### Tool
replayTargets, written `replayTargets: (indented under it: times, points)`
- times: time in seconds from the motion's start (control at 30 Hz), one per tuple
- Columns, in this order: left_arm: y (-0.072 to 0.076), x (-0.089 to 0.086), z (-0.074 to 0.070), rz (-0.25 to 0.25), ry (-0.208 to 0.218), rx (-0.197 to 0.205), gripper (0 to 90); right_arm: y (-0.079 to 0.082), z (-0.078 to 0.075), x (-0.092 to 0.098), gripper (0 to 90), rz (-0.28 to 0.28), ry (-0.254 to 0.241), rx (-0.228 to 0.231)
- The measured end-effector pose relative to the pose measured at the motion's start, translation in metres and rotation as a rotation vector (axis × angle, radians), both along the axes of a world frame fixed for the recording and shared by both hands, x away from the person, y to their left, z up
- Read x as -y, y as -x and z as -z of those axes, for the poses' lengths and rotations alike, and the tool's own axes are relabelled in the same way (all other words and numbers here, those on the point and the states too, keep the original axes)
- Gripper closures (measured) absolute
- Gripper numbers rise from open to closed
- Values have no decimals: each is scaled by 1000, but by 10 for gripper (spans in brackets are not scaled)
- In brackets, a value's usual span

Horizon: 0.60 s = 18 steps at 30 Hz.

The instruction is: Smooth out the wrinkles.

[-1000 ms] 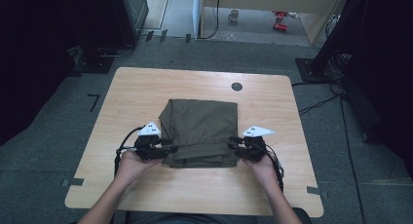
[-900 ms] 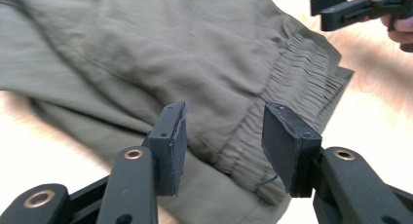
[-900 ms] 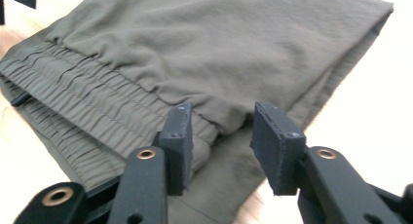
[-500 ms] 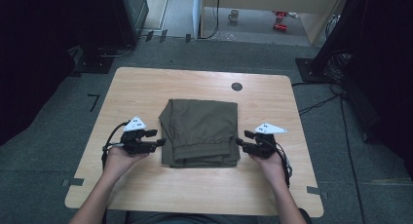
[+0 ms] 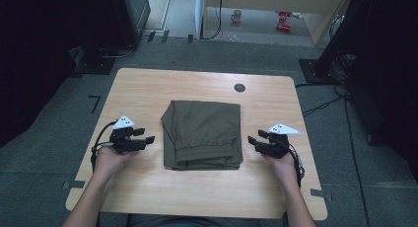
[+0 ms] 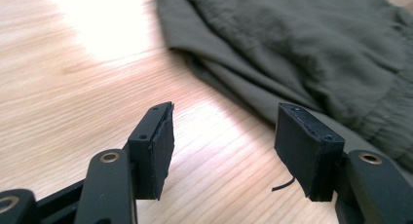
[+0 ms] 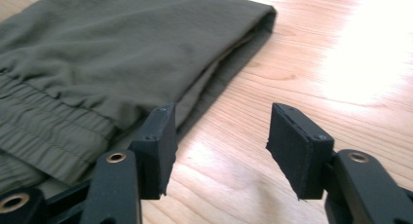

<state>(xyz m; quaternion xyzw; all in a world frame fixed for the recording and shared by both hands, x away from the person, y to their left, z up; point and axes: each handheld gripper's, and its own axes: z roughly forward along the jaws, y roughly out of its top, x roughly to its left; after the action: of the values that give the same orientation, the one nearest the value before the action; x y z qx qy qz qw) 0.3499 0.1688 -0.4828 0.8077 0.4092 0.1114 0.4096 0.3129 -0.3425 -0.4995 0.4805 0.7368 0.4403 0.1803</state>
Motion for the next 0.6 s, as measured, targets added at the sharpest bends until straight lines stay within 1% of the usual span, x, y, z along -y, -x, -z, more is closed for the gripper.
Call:
replayTargets:
  times: [0.1, 0.27, 0.37, 0.47, 0.6]
  points:
    - [-2, -5, 3, -13, -15, -4, 400, -1, 2, 4, 401, 28, 10, 7]
    - [-5, -12, 9, -39, -37, -5, 397, -3, 6, 10, 384, 55, 35, 11]
    - [-7, -16, 12, -52, -49, -8, 396, -5, 8, 15, 378, 74, 41, 0]
    - [-8, -21, 15, -65, -60, -10, 396, -7, 11, 21, 370, 93, 50, 1]
    - [-10, -26, 21, -82, -81, -11, 396, -8, 15, 28, 360, 120, 58, -9]
